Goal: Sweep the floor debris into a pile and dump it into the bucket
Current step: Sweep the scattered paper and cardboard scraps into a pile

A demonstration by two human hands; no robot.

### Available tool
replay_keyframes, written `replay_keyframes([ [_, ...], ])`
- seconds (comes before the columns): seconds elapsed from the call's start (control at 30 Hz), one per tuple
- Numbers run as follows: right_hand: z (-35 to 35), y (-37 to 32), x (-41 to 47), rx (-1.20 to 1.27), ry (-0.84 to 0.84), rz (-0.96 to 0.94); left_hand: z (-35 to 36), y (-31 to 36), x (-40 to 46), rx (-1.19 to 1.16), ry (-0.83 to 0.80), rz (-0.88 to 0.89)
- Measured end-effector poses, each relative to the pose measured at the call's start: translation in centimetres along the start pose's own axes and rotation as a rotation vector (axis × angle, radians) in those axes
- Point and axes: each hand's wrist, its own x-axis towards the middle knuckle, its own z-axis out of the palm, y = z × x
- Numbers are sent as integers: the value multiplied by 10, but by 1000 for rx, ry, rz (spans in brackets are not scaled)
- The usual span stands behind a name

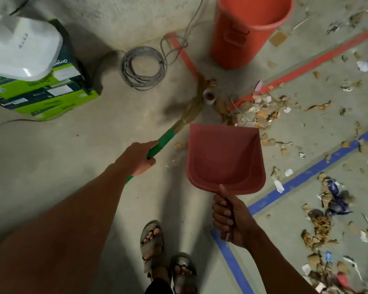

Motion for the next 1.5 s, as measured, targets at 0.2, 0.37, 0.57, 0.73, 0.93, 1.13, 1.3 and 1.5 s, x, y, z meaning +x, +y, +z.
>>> replay_keyframes([
  [0.2, 3, -24, -8, 37, 4, -25, 6, -17, -29, -21, 176, -106],
  [0.37, -2, -40, 7, 14, -21, -77, -11, 8, 38, -15, 184, -216],
  [0.57, -19, -34, 23, 55, 5, -85, -13, 67, 113, 129, -88, -17],
  [0.73, -22, -20, 16, 117, 22, -57, 11, 98, 91, 14, -143, 251],
  [0.93, -25, -30, -5, 113, 45, -62, 26, 92, 59, -56, -47, 247],
  [1.13, -43, -34, -19, 134, 75, -121, 52, 137, 49, 33, -72, -8],
  [1.3, -64, -23, -34, 183, 95, -162, 91, 205, 49, 157, -192, 287],
  [1.5, -106, -10, -72, 236, 142, -241, 113, 233, 41, 56, -216, 454],
])
